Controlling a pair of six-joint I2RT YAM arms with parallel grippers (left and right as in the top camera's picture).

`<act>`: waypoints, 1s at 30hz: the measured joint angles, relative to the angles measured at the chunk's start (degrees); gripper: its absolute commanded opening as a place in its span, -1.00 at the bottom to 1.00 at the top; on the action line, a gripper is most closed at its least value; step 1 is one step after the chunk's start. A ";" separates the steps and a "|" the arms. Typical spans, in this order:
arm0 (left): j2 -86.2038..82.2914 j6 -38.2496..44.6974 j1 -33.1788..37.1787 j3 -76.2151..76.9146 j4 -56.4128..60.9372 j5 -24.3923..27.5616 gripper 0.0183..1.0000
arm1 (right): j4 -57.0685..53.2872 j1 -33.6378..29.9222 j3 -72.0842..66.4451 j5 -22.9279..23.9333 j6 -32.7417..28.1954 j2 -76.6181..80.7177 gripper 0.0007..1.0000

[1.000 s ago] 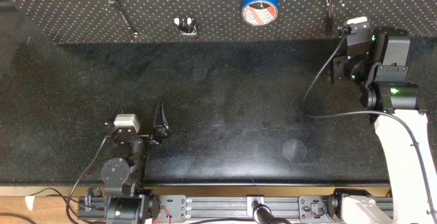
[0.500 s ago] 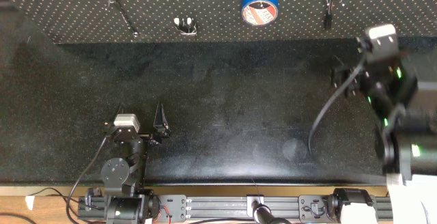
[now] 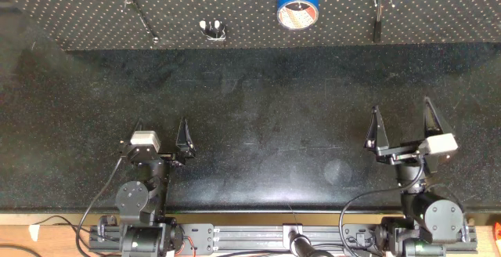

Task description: Place Tools Onto Pegboard

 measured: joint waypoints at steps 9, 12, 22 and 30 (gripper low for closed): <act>0.00 0.00 0.00 0.00 0.00 0.02 0.99 | -5.95 1.99 -4.85 9.75 2.64 -3.15 0.97; 0.00 0.00 0.00 0.00 0.00 0.00 0.99 | -16.26 2.03 -4.98 11.85 2.99 -3.39 0.96; 0.00 0.00 0.00 0.00 0.00 0.00 0.99 | -17.51 2.03 -5.01 7.19 -8.79 -3.34 0.96; 0.00 0.00 0.00 0.00 0.00 0.00 0.99 | -17.53 2.03 -5.03 7.21 -10.21 -3.34 0.96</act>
